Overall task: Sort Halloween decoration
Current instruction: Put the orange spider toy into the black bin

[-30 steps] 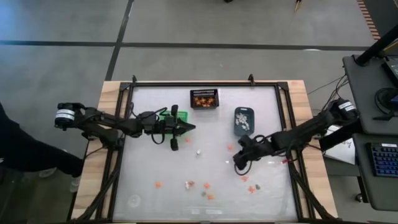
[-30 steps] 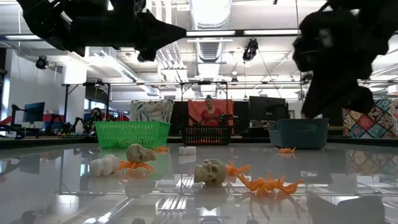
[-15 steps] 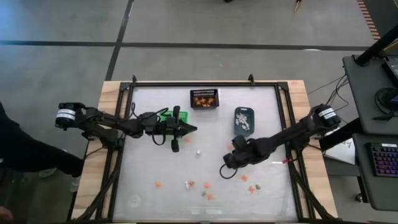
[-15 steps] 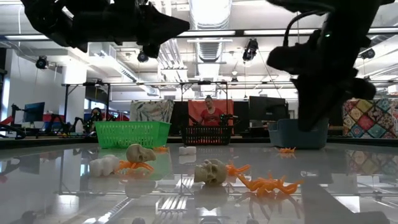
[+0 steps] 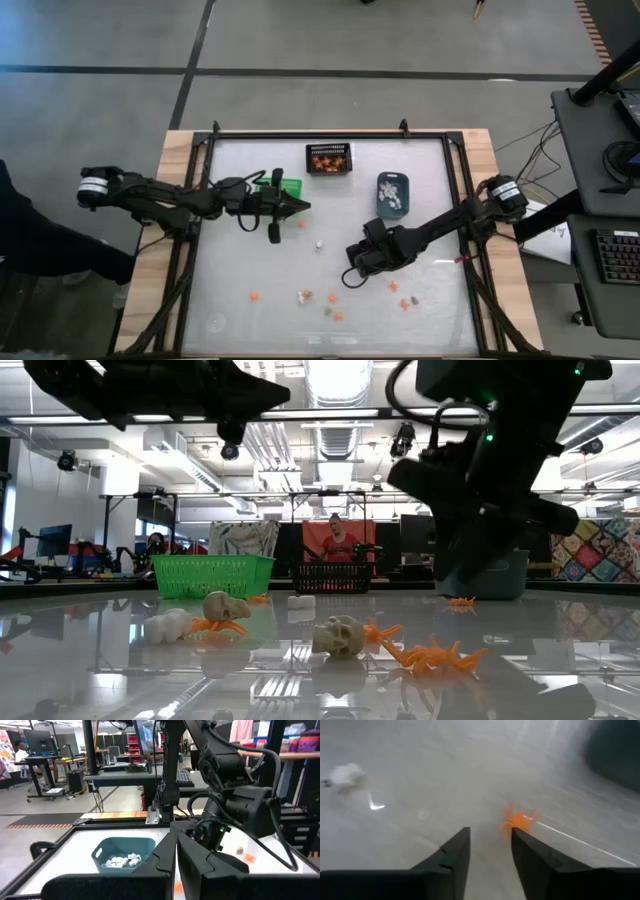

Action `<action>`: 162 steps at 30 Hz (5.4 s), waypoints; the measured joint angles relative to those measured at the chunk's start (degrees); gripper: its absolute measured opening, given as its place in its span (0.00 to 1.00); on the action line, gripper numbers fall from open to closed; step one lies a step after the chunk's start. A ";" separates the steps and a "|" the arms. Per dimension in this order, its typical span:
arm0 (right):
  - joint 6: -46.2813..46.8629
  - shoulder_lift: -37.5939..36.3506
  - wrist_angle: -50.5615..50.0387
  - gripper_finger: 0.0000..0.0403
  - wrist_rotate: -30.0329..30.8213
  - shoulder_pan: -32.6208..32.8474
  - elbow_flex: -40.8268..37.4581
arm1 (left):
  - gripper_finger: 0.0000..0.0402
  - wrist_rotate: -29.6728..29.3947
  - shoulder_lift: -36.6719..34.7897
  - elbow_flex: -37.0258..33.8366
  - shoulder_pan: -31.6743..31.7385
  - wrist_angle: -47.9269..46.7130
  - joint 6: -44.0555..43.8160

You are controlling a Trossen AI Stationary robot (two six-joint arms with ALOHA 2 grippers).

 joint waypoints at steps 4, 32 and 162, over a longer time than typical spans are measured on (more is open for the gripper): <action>4.51 1.72 -3.35 0.45 -0.04 -0.15 0.99 | 0.00 -0.02 -3.22 0.00 0.00 -3.89 2.79; -3.88 1.89 17.74 0.54 24.01 9.51 -16.24 | 0.00 -0.16 -11.63 0.00 0.07 -11.19 9.47; -62.64 -2.90 32.01 0.02 -25.89 -47.92 4.76 | 0.00 -0.71 -10.95 0.02 0.07 -9.85 11.07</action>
